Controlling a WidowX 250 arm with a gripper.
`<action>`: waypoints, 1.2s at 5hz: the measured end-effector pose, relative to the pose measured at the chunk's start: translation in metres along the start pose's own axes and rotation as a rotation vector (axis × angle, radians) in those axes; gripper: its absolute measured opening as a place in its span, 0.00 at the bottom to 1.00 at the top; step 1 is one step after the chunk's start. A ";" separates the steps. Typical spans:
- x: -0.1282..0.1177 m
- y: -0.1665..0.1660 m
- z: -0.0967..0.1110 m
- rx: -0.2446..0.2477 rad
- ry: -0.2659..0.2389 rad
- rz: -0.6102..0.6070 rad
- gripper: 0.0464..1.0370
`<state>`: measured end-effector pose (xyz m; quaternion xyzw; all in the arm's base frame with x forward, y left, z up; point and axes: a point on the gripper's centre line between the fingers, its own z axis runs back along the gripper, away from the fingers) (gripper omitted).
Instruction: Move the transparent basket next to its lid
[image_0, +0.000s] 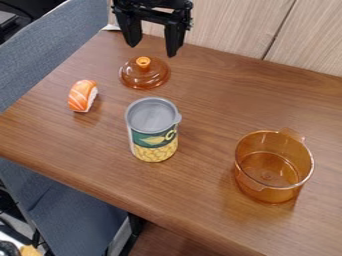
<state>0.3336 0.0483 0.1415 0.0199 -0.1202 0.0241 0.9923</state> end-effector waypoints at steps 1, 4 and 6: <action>-0.003 -0.002 -0.010 -0.004 0.032 -0.002 0.96; -0.002 -0.043 -0.009 -0.050 0.028 -0.105 0.96; -0.003 -0.084 -0.002 -0.128 0.027 -0.206 0.96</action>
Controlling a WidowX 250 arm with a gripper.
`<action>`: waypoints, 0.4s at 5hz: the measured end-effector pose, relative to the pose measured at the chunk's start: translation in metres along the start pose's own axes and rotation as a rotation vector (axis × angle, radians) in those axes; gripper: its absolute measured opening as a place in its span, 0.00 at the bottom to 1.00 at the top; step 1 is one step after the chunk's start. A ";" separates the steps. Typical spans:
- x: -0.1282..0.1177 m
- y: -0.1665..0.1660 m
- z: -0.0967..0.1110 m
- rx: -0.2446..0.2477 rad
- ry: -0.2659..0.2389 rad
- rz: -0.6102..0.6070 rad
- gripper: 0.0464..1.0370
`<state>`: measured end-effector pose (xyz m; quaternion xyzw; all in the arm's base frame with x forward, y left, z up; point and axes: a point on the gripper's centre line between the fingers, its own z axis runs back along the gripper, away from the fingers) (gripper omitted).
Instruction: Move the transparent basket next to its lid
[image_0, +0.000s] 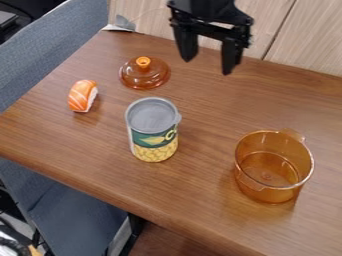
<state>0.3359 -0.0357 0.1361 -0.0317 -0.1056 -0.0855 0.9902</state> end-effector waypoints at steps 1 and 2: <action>0.001 -0.026 0.002 -0.025 -0.009 -0.076 0.96; 0.000 -0.049 0.001 -0.047 -0.006 -0.152 0.96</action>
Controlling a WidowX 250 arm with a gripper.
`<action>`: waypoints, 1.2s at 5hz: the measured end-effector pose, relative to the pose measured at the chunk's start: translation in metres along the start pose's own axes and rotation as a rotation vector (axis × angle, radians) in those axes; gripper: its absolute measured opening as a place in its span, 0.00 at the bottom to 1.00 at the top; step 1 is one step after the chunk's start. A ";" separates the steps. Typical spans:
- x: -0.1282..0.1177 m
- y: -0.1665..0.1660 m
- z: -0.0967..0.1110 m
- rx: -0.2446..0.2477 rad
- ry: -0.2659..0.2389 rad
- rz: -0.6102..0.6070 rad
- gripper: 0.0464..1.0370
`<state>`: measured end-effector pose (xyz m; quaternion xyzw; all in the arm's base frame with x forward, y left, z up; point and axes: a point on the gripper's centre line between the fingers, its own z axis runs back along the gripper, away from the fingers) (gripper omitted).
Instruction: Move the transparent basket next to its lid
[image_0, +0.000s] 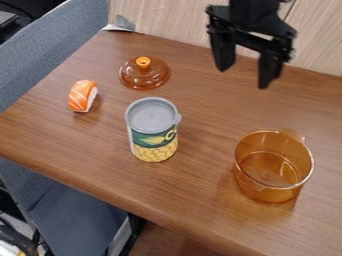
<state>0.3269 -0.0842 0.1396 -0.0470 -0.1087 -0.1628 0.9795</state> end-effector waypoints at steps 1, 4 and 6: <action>0.000 -0.021 -0.003 -0.027 0.001 -0.056 0.96; -0.002 -0.072 -0.017 -0.070 0.011 -0.222 0.96; -0.019 -0.090 -0.041 -0.084 0.069 -0.291 0.96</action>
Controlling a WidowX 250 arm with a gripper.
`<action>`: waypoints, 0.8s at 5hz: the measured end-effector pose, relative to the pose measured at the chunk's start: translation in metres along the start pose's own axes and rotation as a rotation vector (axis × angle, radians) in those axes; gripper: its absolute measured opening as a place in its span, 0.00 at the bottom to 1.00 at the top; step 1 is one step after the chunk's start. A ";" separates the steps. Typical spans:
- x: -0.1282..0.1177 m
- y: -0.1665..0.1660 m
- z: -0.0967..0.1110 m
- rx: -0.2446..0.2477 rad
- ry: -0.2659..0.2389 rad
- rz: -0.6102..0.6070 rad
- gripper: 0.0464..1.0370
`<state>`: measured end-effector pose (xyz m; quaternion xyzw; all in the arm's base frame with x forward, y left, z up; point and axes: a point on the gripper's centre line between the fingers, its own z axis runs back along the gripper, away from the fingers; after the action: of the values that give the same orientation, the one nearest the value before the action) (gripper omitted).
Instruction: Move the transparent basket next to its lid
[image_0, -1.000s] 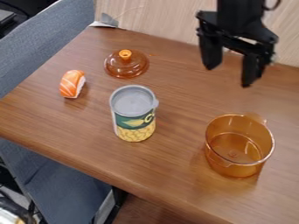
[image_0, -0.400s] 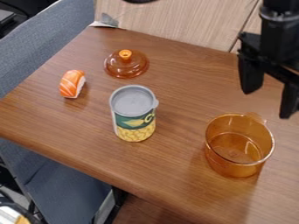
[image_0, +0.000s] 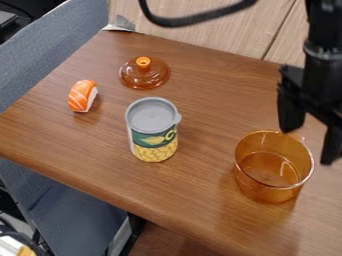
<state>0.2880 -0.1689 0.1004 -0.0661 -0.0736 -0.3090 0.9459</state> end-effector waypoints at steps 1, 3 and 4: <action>-0.004 -0.009 -0.014 0.000 0.033 -0.031 0.96; -0.013 -0.006 -0.041 -0.003 0.101 -0.024 0.96; -0.018 -0.002 -0.054 0.004 0.142 -0.015 0.91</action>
<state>0.2780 -0.1690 0.0446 -0.0416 -0.0075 -0.3197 0.9466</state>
